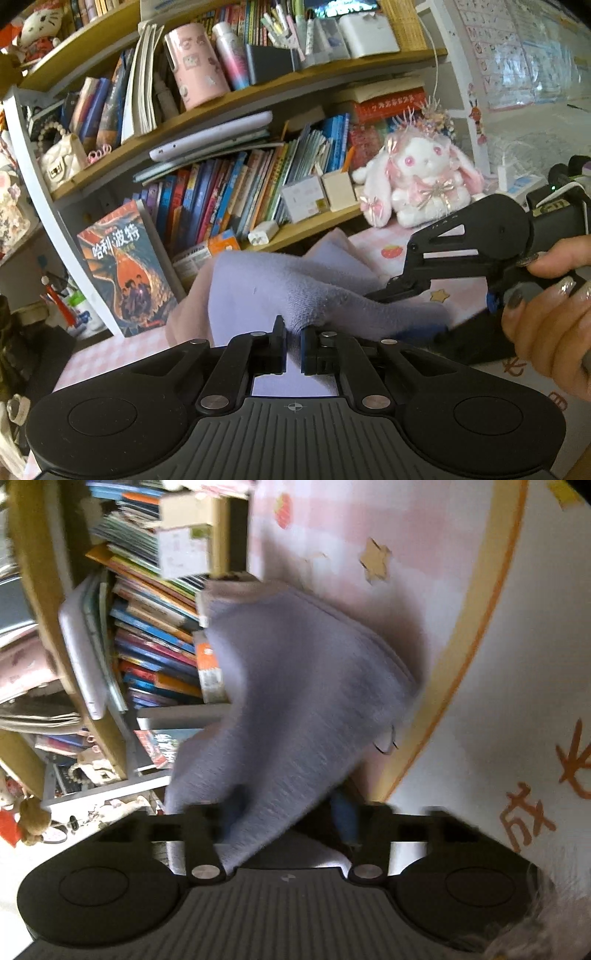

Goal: Fold clothes
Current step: 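Lift the sweater with both grippers and shake it open above the mat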

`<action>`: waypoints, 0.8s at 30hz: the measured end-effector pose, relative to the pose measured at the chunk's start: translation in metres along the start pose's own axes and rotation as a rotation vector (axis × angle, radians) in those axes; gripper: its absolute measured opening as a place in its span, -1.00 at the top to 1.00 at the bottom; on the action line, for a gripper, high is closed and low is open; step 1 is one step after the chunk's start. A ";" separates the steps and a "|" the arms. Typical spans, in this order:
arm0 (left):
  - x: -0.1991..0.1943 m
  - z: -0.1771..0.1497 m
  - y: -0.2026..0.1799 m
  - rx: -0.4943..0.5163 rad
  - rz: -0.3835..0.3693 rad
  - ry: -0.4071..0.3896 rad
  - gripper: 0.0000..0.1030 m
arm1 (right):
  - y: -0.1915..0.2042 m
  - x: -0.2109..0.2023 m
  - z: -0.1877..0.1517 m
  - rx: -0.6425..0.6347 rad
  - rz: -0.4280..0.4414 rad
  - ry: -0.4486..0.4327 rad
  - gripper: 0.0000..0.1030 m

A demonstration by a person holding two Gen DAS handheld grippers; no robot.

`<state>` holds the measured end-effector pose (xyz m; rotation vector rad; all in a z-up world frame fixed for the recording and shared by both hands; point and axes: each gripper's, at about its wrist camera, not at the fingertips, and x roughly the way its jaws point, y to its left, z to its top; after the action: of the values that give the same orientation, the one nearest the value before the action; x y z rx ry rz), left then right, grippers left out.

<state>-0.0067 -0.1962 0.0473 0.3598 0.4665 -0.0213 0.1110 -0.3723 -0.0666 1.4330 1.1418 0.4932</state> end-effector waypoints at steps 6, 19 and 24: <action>-0.014 0.012 -0.008 0.020 -0.039 -0.079 0.90 | 0.023 -0.030 0.004 -0.103 0.108 -0.107 0.74; -0.112 0.092 0.040 -0.121 -0.341 -0.655 0.91 | 0.225 -0.112 -0.014 -0.761 0.414 -0.319 0.79; -0.143 0.094 0.102 -0.333 -0.511 -0.801 0.91 | 0.299 -0.119 -0.060 -0.983 0.620 -0.254 0.79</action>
<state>-0.0833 -0.1417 0.2237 -0.1169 -0.2456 -0.5590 0.1158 -0.3955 0.2593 0.8846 0.1267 1.0831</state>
